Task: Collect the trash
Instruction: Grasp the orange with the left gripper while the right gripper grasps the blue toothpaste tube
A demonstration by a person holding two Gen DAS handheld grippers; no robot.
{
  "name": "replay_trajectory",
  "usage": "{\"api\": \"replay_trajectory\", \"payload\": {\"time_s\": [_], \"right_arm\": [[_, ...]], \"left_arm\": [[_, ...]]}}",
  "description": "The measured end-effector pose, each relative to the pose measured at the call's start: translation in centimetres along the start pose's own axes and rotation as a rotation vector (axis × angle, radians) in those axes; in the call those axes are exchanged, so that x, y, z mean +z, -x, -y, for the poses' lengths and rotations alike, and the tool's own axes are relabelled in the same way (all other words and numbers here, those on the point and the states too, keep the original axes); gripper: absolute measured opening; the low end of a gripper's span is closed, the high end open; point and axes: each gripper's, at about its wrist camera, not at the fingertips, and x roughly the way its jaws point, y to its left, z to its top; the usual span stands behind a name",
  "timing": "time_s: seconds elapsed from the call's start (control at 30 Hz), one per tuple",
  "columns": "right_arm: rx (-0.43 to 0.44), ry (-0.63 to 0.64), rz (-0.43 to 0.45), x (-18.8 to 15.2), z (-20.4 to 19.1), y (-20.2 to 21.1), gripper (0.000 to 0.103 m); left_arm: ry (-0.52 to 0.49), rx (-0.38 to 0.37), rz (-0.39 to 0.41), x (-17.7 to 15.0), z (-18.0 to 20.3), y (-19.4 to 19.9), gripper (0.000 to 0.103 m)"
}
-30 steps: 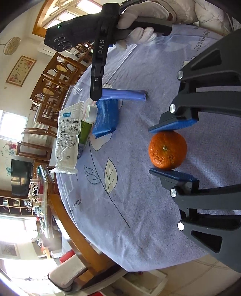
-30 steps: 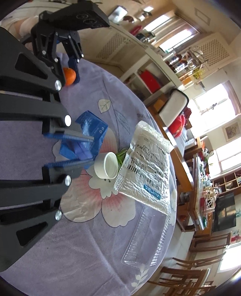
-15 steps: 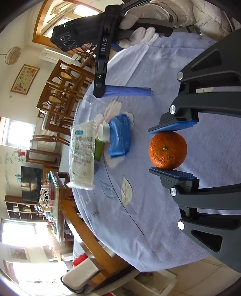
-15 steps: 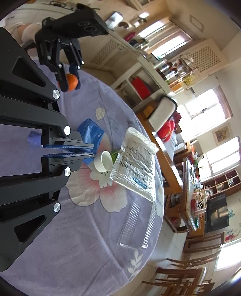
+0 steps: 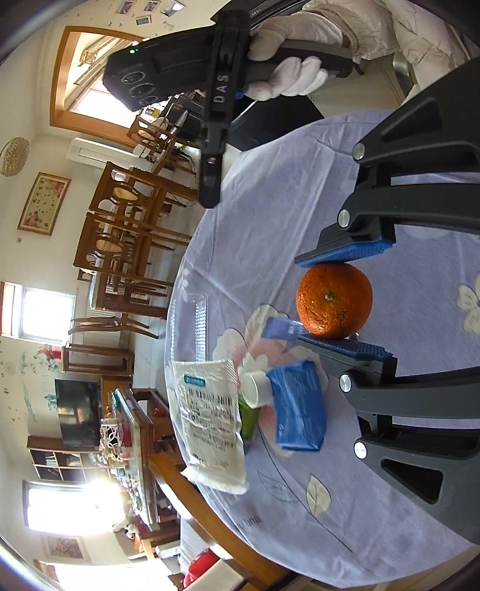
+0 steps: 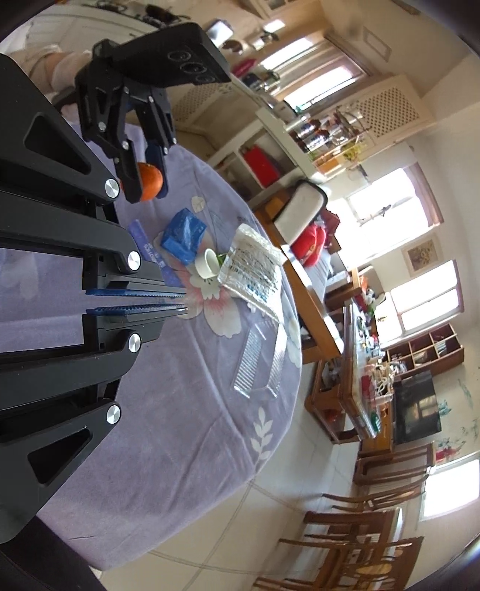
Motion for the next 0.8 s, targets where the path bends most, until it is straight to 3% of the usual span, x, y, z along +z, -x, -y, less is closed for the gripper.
{"api": "replay_trajectory", "payload": {"time_s": [0.07, 0.2, 0.4, 0.7, 0.77, 0.8], "right_arm": [[0.014, 0.000, -0.055, -0.4, 0.0, -1.0, 0.008], [0.038, -0.024, -0.135, -0.9, -1.0, -3.7, 0.050], [-0.006, 0.035, -0.232, -1.1, -4.7, -8.8, 0.050], [-0.162, 0.114, -0.268, -1.3, -7.8, -12.9, 0.049], [-0.223, 0.177, -0.267, -1.4, -8.6, -13.4, 0.044], [-0.256, 0.215, -0.267, -1.3, -9.0, -13.7, 0.036]], "left_arm": [[0.009, 0.001, 0.006, 0.0, 0.1, -0.1, 0.037], [0.035, 0.026, 0.017, -0.4, -0.7, 0.8, 0.037], [0.094, 0.077, 0.037, -1.6, -4.2, 3.2, 0.037], [0.149, 0.079, 0.064, -3.0, -8.4, 5.0, 0.037], [0.156, 0.073, 0.068, -3.2, -9.0, 5.0, 0.037], [0.161, 0.070, 0.070, -3.3, -9.3, 5.1, 0.037]]}}
